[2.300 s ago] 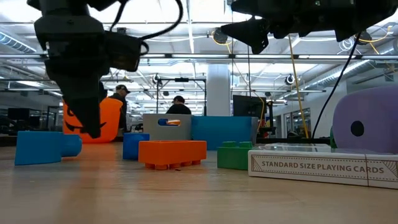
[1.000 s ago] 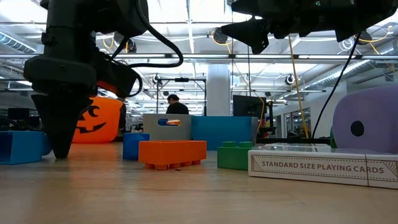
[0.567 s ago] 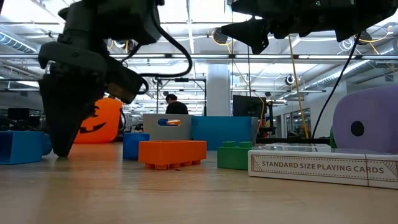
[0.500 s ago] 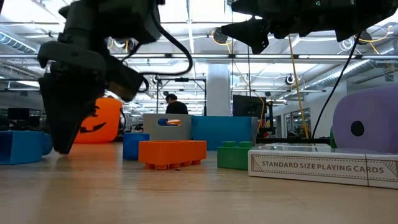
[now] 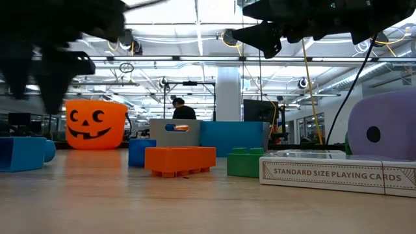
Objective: Pick & Place Toys
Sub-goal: Put the light blue 1 stud gamepiece into the white bin
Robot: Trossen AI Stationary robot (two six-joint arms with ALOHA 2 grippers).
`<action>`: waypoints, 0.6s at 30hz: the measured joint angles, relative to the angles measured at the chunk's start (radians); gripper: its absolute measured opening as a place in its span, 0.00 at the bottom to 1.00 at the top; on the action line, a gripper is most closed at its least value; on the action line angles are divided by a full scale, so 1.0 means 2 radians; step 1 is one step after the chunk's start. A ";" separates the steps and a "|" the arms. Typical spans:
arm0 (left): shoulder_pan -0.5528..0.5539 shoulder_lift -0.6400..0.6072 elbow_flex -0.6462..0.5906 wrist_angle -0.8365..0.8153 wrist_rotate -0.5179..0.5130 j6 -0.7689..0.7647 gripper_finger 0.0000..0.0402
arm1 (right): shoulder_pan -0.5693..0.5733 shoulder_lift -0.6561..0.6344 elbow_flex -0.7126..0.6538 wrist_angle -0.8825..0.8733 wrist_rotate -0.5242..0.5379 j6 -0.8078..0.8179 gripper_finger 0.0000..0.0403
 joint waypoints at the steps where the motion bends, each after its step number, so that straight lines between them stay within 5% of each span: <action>1: -0.015 0.004 0.000 0.001 -0.008 0.014 0.65 | 0.000 0.000 0.000 0.000 0.000 0.000 0.70; 8: -0.077 0.024 0.000 0.001 -0.139 0.051 0.61 | 0.000 0.000 0.000 0.000 0.000 0.000 0.70; 18: -0.100 0.048 0.000 -0.002 -0.132 0.038 0.60 | 0.000 0.000 0.000 0.003 0.000 0.000 0.70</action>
